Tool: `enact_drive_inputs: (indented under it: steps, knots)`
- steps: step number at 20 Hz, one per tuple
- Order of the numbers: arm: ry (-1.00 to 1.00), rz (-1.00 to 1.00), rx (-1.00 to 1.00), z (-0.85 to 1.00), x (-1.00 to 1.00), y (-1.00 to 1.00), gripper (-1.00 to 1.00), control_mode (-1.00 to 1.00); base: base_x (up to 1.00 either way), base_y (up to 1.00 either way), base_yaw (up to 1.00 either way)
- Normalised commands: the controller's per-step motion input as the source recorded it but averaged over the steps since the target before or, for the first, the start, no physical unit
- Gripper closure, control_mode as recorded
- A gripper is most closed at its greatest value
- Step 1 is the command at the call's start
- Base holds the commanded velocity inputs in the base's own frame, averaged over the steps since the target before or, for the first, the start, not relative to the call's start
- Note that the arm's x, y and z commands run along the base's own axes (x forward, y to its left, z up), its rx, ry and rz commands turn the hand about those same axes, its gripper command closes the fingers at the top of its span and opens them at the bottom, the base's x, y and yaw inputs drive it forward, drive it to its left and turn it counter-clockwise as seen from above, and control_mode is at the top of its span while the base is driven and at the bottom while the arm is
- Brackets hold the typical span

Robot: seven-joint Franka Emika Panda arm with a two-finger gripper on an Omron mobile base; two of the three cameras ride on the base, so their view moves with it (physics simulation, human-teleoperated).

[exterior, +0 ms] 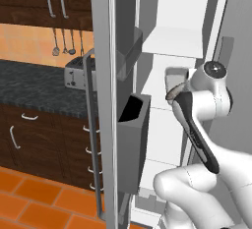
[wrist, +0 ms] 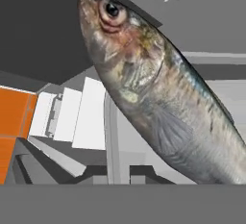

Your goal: Take the meat container that has the fish and place it on the second highest rack of the freezer. Then take the vegetable container that has the garlic and onion and place it on the highest rack of the freezer.

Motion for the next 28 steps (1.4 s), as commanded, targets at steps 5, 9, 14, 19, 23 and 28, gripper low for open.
enact_drive_inputs:
  steps: [5, 9, 14, 19, 23, 28]
  knots:
    - [0.06, 0.0, -0.05, -0.23, 0.01, -0.06, 1.0, -1.0, 0.0, 0.0, 0.0]
    - [0.06, 0.0, -0.05, -0.24, -0.01, 0.0, 1.0, -1.0, 0.0, 0.0, 0.0]
    - [-0.01, 0.04, -0.03, -0.02, -0.01, 0.1, 1.0, -1.0, 0.0, 0.0, 0.0]
    - [0.0, 0.12, -0.03, 0.0, 0.04, 0.15, 1.0, -1.0, 0.0, 0.0, 0.0]
    - [0.02, 0.1, -0.01, 0.0, 0.32, -0.03, 1.0, -1.0, 0.0, 0.0, 0.0]
    - [0.09, -0.13, 0.0, 0.0, 0.71, -0.29, 1.0, -1.0, 0.0, 0.0, 0.0]
